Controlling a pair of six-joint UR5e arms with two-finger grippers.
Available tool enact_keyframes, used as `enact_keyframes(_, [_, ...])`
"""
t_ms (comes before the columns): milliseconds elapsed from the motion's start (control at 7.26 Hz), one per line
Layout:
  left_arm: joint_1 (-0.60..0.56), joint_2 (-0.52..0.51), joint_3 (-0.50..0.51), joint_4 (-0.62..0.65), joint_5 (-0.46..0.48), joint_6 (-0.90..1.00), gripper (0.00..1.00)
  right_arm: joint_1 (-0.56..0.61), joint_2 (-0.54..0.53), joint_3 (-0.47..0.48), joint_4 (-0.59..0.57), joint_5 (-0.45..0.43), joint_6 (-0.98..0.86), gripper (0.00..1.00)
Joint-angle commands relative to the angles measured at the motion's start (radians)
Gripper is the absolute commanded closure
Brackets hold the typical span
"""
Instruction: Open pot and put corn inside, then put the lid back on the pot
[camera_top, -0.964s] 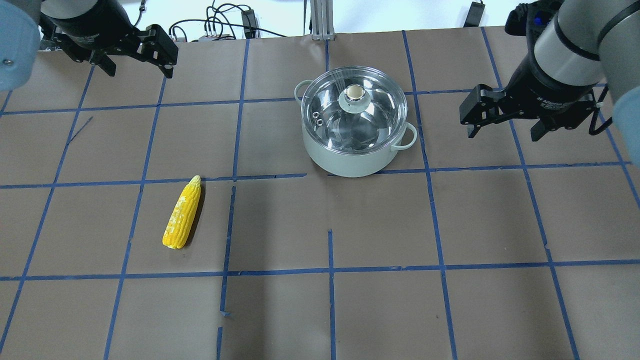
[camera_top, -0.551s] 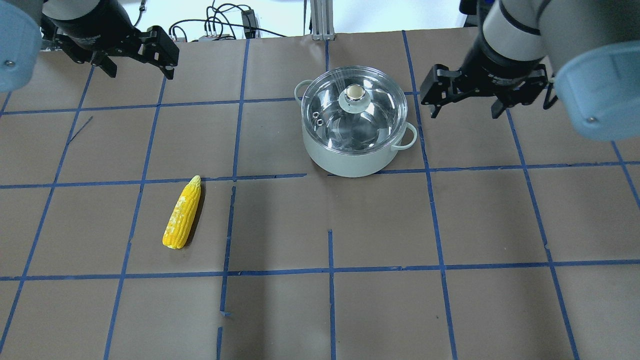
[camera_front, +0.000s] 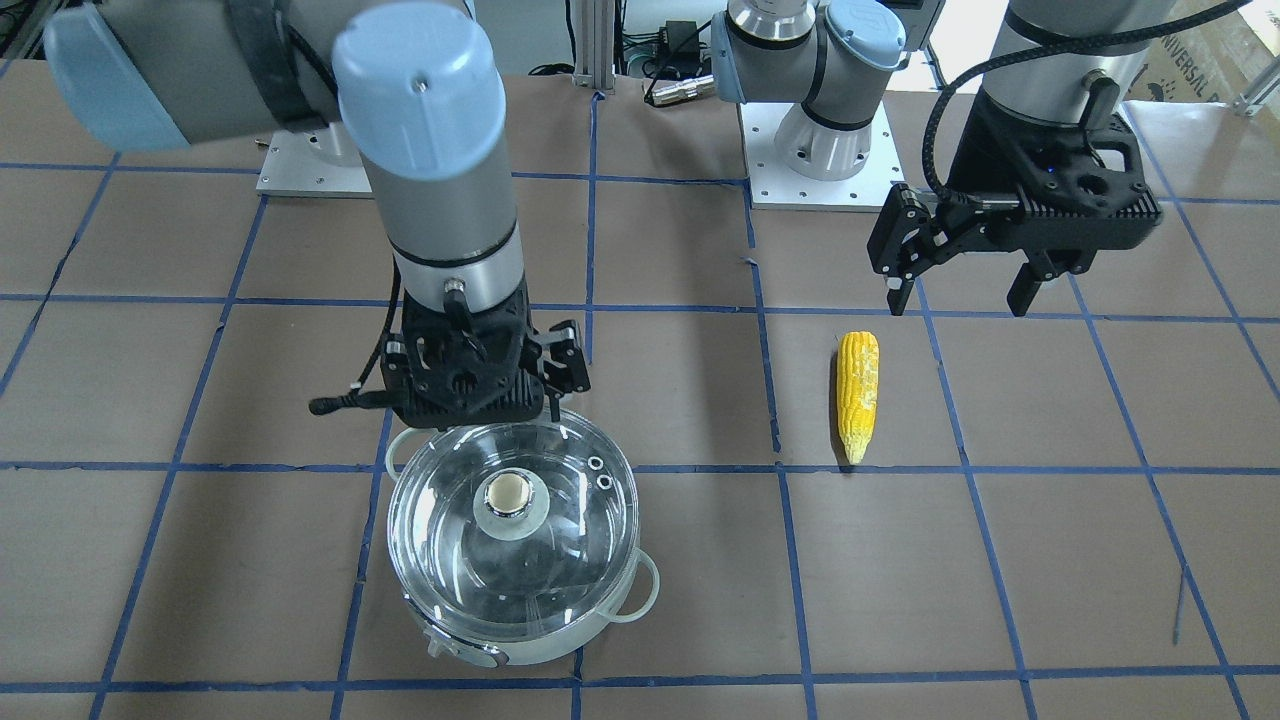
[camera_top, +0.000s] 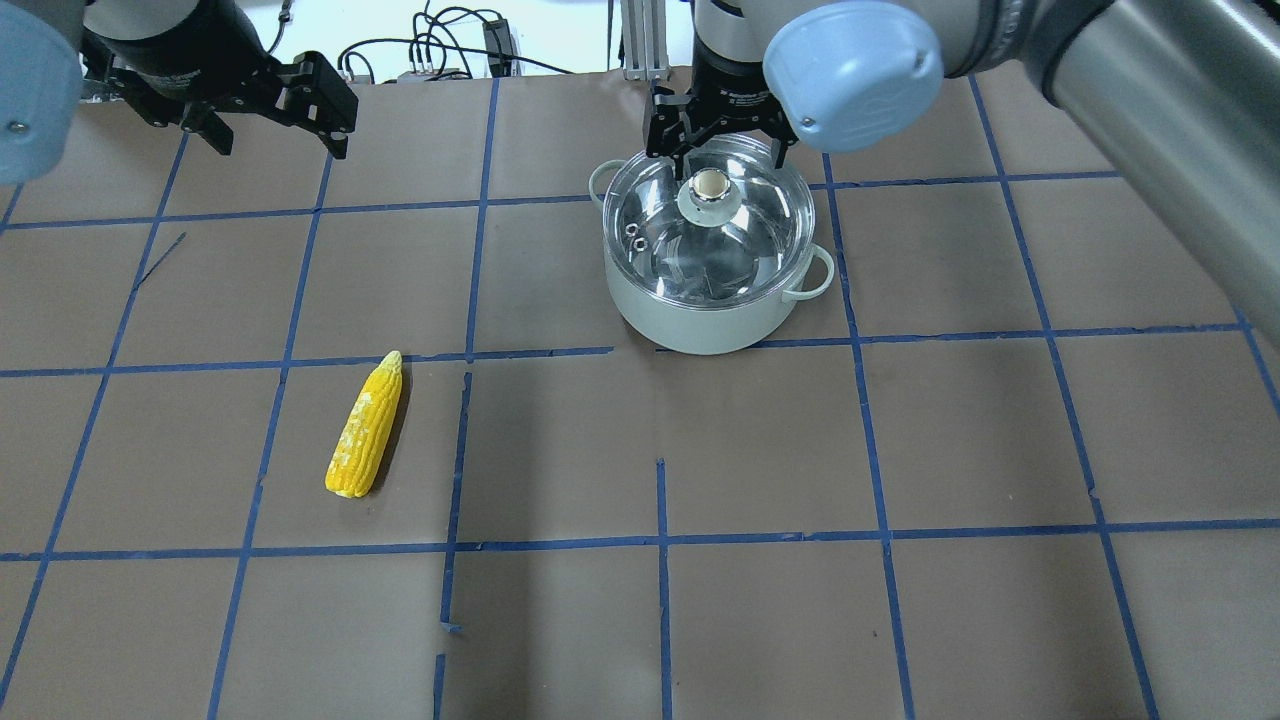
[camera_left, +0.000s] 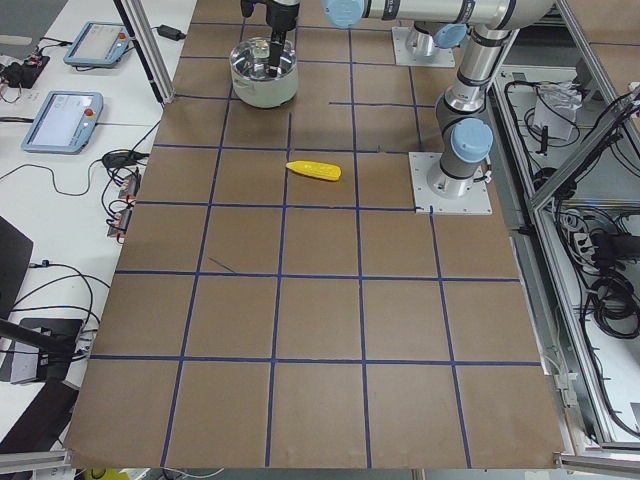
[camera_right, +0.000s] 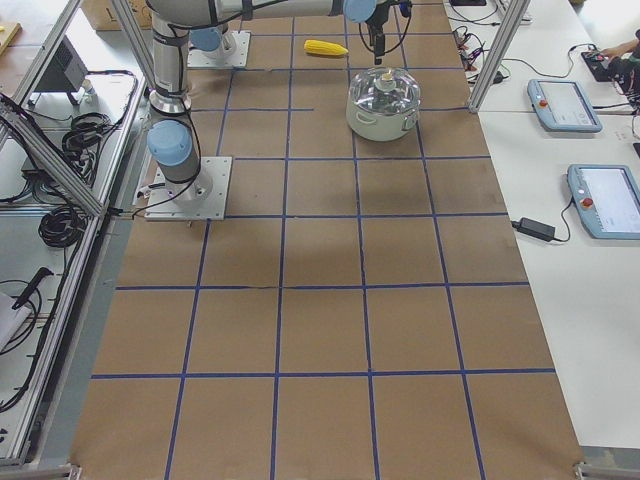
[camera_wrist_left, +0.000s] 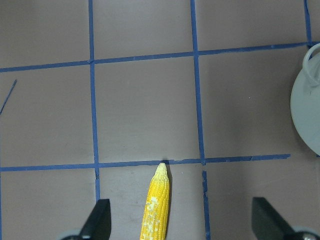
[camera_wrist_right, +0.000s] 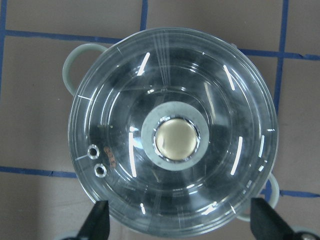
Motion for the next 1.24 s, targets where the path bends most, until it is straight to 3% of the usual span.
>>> enact_keyframes(0, [0.000, 0.000, 0.000, 0.000, 0.000, 0.000, 0.00, -0.011, 0.056, -0.017, -0.017, -0.008, -0.009, 0.02])
enact_keyframes(1102, [0.000, 0.000, 0.000, 0.000, 0.002, -0.002, 0.00, -0.034, 0.113, -0.019, -0.039, 0.001, -0.001, 0.05])
